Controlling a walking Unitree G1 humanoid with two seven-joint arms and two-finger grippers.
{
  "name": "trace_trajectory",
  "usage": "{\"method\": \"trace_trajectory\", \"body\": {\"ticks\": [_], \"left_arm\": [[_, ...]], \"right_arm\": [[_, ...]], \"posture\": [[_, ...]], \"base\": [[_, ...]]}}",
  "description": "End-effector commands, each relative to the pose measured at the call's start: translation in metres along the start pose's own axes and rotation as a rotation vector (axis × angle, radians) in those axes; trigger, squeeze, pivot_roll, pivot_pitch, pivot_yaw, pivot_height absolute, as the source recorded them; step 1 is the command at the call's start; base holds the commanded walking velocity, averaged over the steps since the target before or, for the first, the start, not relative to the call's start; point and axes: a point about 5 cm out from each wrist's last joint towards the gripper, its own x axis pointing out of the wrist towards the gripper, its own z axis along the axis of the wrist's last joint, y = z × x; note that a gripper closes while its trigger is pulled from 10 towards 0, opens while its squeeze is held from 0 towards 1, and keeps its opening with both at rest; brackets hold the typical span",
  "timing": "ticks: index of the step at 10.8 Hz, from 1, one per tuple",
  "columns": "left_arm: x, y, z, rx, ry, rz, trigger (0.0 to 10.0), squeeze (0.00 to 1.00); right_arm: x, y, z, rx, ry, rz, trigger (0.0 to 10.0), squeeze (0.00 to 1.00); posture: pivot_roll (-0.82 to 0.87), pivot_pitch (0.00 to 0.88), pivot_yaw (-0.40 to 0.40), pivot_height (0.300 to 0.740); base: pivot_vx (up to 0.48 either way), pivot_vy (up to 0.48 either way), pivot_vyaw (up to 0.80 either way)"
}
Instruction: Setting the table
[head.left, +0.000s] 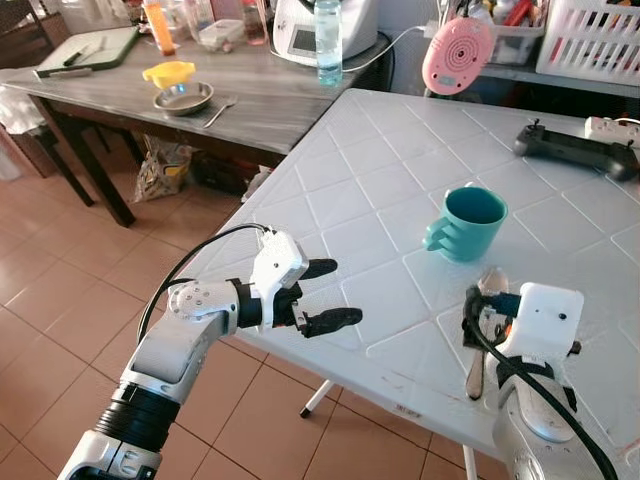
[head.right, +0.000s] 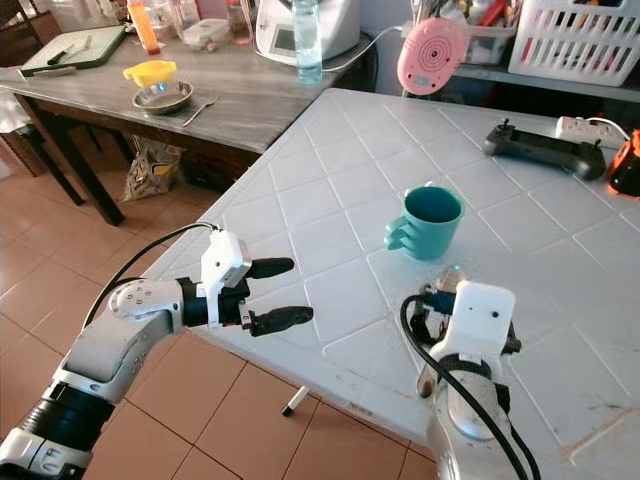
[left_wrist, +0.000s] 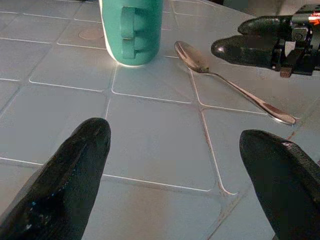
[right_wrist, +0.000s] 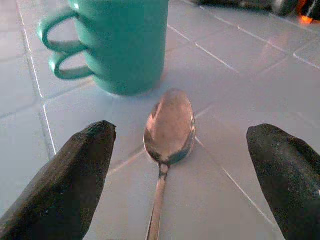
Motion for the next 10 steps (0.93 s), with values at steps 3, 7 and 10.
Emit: {"method": "trace_trajectory", "body": {"ticks": [3, 7, 10], "left_arm": [[0.002, 0.002, 0.001, 0.01, -0.005, 0.043, 10.0, 0.0], [0.002, 0.008, -0.002, 0.026, -0.015, 0.121, 10.0, 0.0], [0.006, 0.018, 0.007, 0.056, -0.048, 0.183, 10.0, 0.0]], "right_arm": [[-0.004, 0.004, 0.0, 0.035, 0.036, 0.005, 10.0, 0.0], [-0.006, 0.017, 0.001, 0.015, 0.056, 0.112, 10.0, 0.0], [-0.007, 0.027, -0.007, 0.008, 0.122, 0.201, 10.0, 0.0]], "posture": [[-0.03, 0.081, 0.073, 0.74], [-0.04, 0.085, 0.079, 0.74], [-0.04, 0.091, 0.083, 0.74]], "base": [[0.0, 0.0, -0.75], [0.0, 0.0, -0.75], [0.0, 0.0, -0.49]]}}
